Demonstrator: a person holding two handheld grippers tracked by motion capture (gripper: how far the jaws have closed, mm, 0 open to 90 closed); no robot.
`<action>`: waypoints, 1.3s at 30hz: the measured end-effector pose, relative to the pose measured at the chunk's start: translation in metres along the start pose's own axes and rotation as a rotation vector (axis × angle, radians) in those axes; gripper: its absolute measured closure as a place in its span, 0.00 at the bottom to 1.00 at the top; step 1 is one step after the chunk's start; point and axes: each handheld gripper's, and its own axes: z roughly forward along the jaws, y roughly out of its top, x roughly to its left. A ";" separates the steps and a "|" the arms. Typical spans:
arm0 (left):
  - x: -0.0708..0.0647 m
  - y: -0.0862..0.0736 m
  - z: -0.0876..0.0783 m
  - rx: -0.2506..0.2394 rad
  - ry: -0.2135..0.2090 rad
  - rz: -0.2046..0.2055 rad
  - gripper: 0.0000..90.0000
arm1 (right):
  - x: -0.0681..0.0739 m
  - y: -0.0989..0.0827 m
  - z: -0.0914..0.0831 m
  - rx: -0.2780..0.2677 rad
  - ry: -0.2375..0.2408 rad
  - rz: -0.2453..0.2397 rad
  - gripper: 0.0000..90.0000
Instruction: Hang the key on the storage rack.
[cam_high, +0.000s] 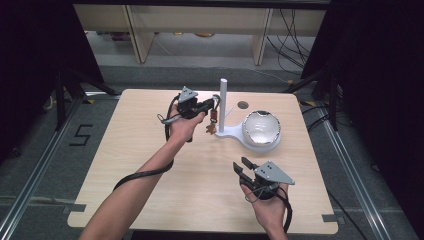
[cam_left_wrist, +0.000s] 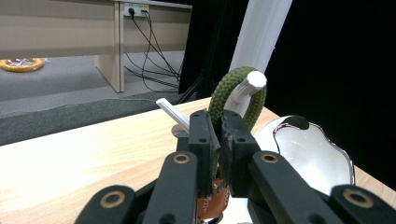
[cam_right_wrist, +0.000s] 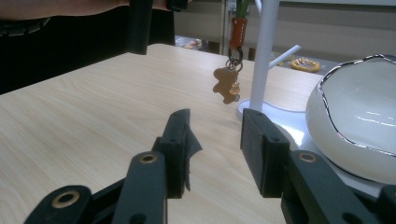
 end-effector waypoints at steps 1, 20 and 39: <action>0.000 0.000 0.000 -0.001 0.001 0.000 0.92 | 0.000 0.000 0.000 0.001 0.000 0.000 0.71; -0.005 -0.008 -0.030 0.067 0.033 0.105 0.65 | -0.005 -0.001 -0.001 0.008 -0.025 0.009 0.70; 0.005 -0.054 -0.103 0.085 0.045 0.148 0.48 | -0.012 -0.008 0.001 0.036 -0.039 0.020 0.68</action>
